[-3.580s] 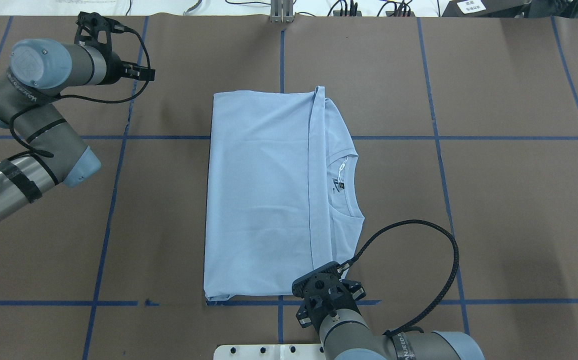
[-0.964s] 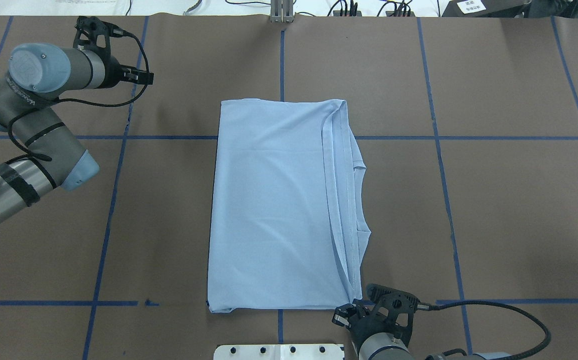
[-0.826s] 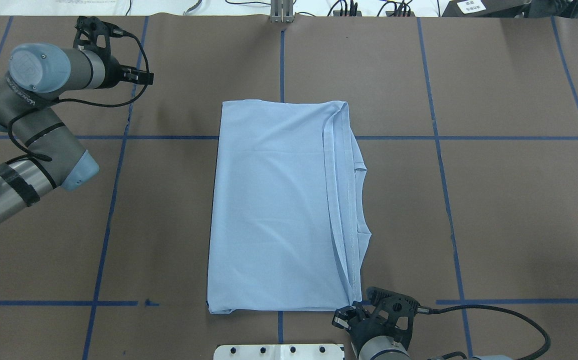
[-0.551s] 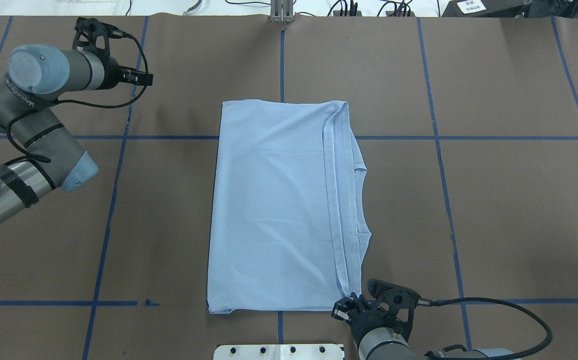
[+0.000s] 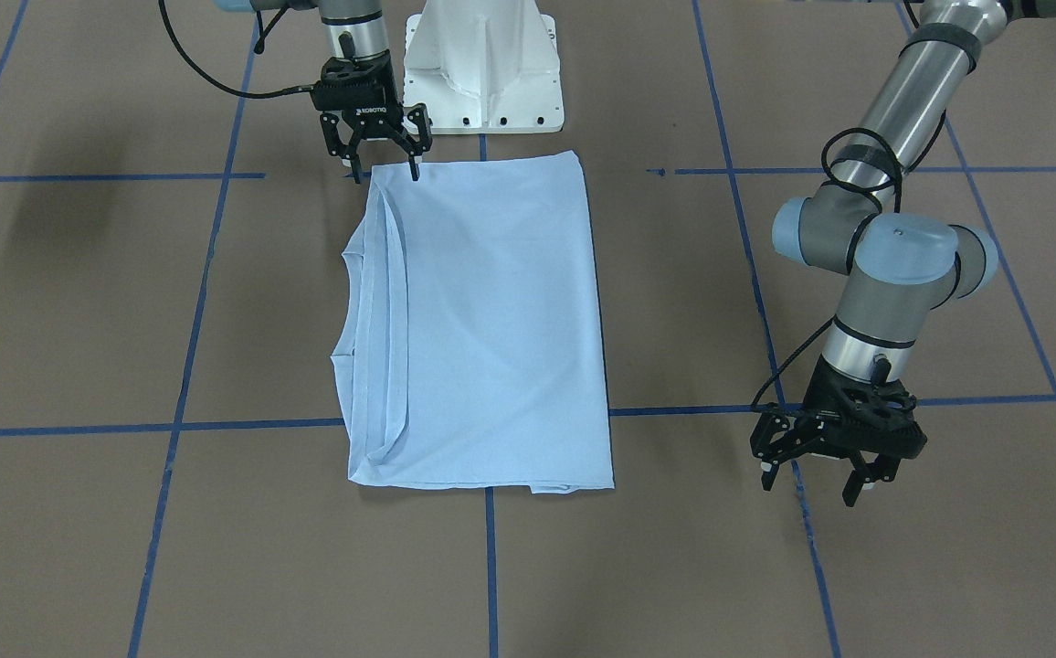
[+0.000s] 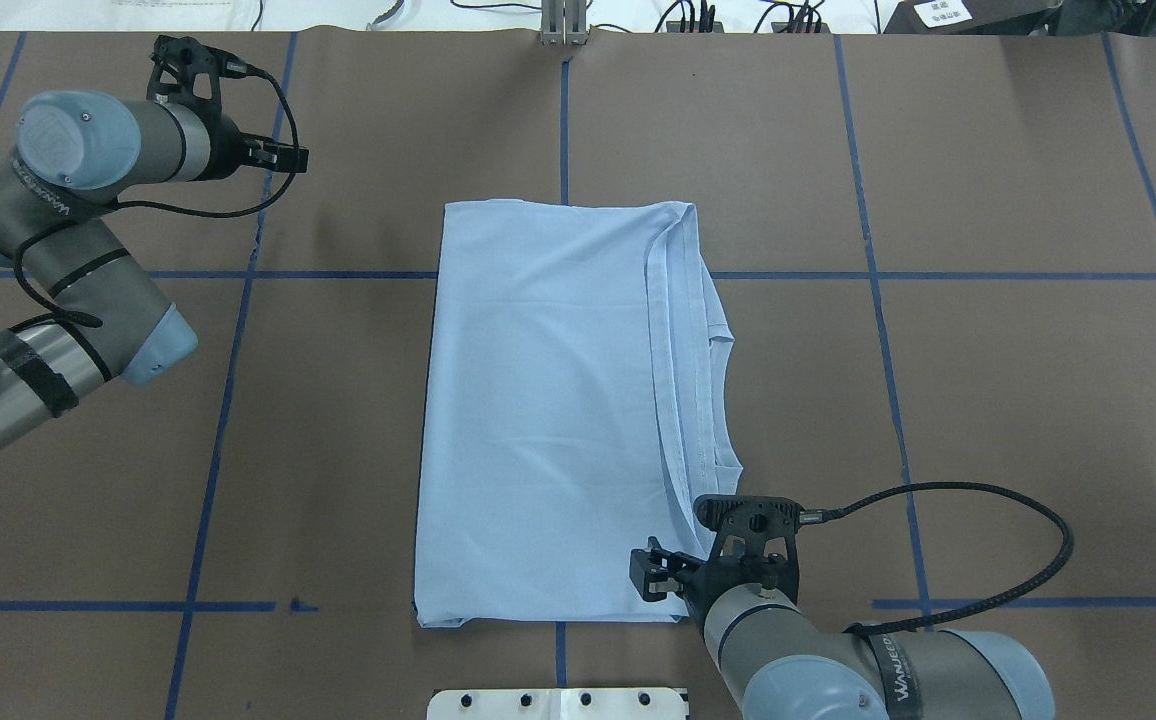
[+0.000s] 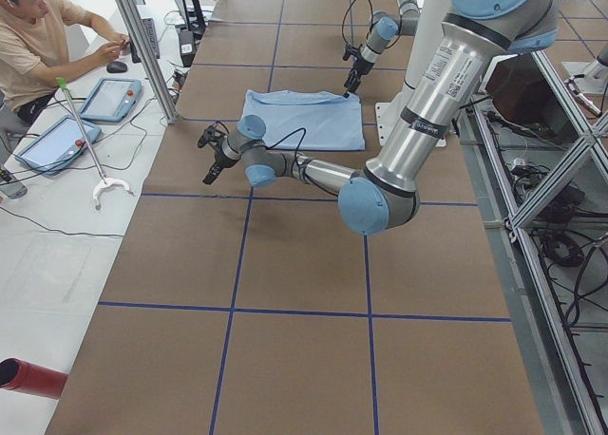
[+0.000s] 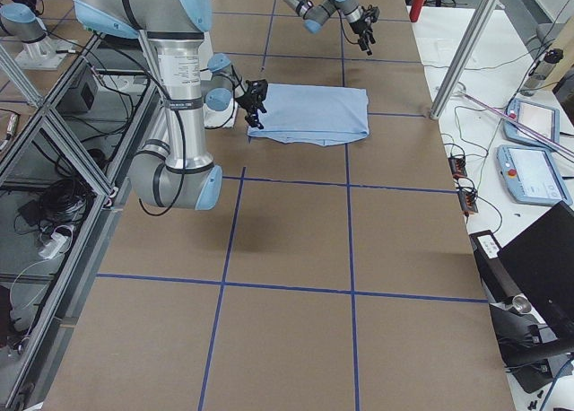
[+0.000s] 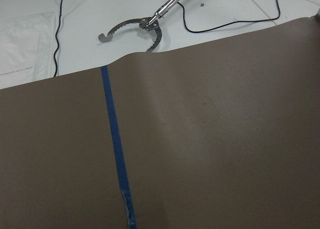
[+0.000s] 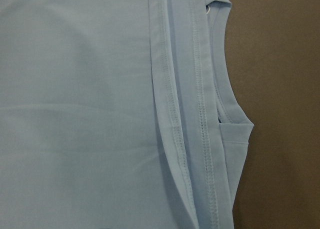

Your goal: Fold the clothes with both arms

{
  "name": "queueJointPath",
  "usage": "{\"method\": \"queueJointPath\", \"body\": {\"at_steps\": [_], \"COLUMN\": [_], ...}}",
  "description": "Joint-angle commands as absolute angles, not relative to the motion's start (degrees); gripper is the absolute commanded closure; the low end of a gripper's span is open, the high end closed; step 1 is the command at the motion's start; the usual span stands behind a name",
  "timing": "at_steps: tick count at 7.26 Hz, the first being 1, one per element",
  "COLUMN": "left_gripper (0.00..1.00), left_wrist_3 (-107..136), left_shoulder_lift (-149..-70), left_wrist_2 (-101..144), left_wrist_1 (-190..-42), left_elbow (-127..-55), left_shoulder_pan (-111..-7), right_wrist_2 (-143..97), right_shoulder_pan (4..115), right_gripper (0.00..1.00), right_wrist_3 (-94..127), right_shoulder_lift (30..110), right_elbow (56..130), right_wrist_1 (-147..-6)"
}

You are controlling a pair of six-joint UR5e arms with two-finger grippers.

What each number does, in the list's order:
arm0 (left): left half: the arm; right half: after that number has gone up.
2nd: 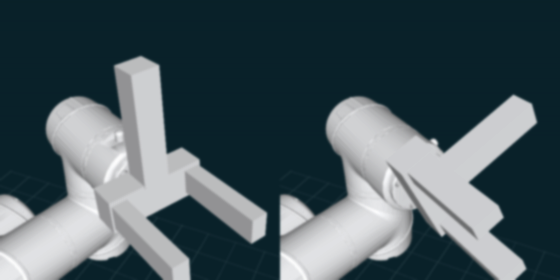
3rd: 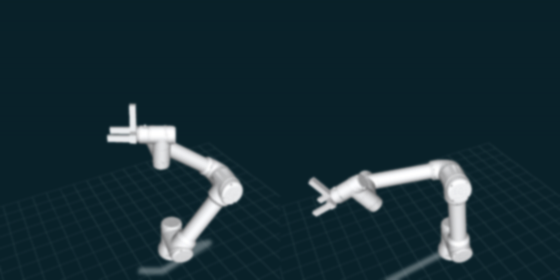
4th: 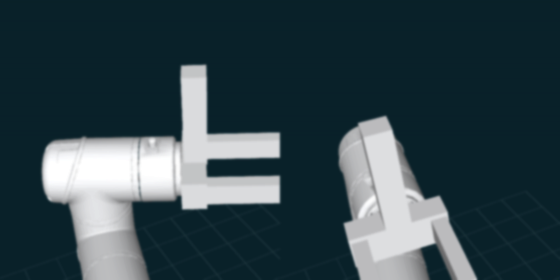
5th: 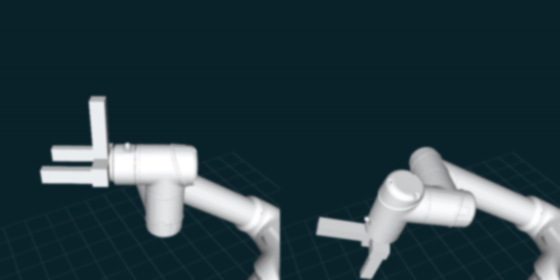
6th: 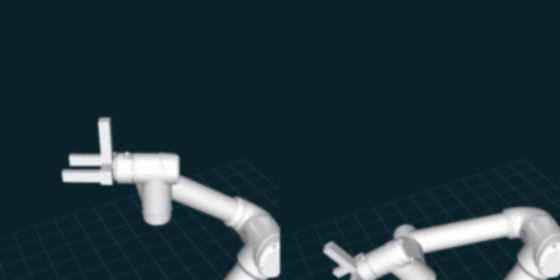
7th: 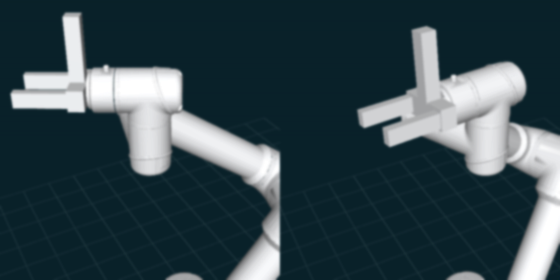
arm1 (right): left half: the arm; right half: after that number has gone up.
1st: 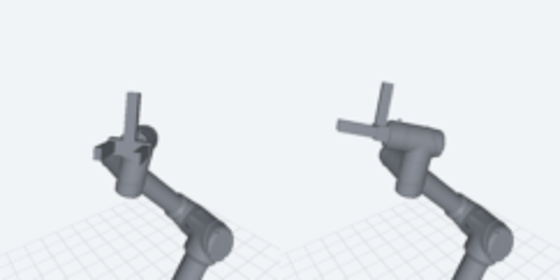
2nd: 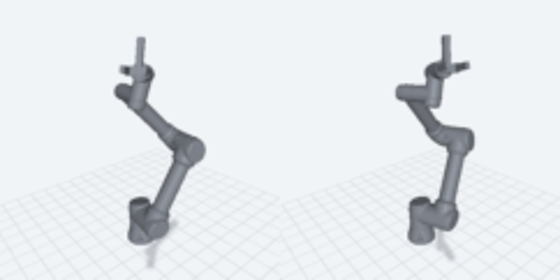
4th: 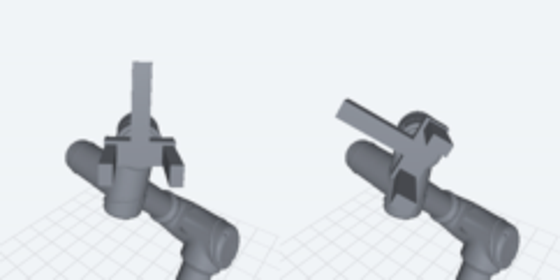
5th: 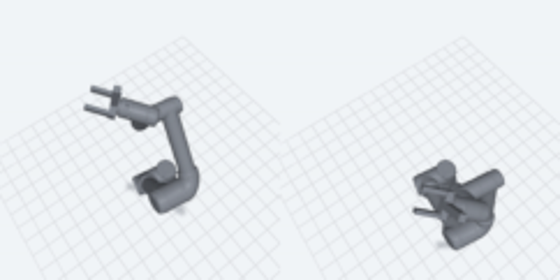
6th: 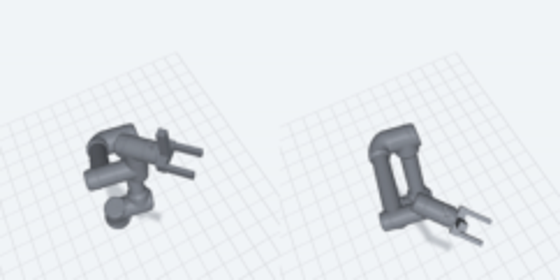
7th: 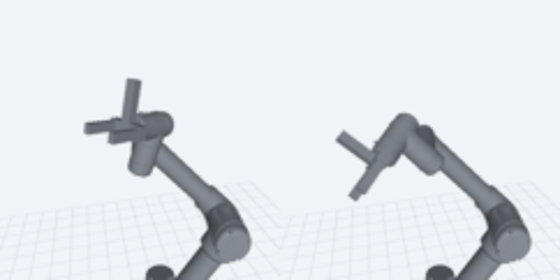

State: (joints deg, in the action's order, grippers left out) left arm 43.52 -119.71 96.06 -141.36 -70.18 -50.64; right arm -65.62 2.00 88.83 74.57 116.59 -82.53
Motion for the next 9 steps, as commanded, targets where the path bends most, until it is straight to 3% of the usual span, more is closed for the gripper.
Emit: {"method": "queueJointPath", "body": {"at_steps": [1, 2, 3, 7, 8, 9], "left_gripper": [0.0, 0.0, 0.0, 0.0, 0.0, 0.0], "left_wrist_3": [45.07, 45.35, 45.35, 45.35, 45.35, 45.35], "left_shoulder_lift": [-119.62, -119.62, -119.62, -118.57, -118.56, -118.48], "left_wrist_2": [96.06, 96.06, 96.06, 96.06, 96.06, 96.06], "left_wrist_1": [-141.42, -141.42, -141.33, -141.42, -141.42, -141.33], "left_elbow": [-70.4, -70.57, -70.84, -71.63, -71.54, -71.54], "left_shoulder_pan": [-50.62, -50.62, -50.62, -50.62, -50.62, -50.54], "right_wrist_2": [-66.88, -66.8, -67.14, -70.75, -70.84, -70.75], "right_shoulder_pan": [2.81, 2.9, 3.77, 7.12, 7.12, 7.03], "right_gripper": [0.0, 0.19, 0.59, 0.73, 0.8, 0.94], "right_wrist_3": [81.75, 81.74, 80.87, 76.11, 76.2, 76.98], "right_shoulder_lift": [73.92, 73.31, 72.78, 71.63, 71.63, 71.46], "right_elbow": [114.62, 113.74, 112.86, 111.97, 111.97, 111.97], "right_wrist_1": [-82.27, -82.27, -82.53, -82.35, -82.27, -82.27]}}
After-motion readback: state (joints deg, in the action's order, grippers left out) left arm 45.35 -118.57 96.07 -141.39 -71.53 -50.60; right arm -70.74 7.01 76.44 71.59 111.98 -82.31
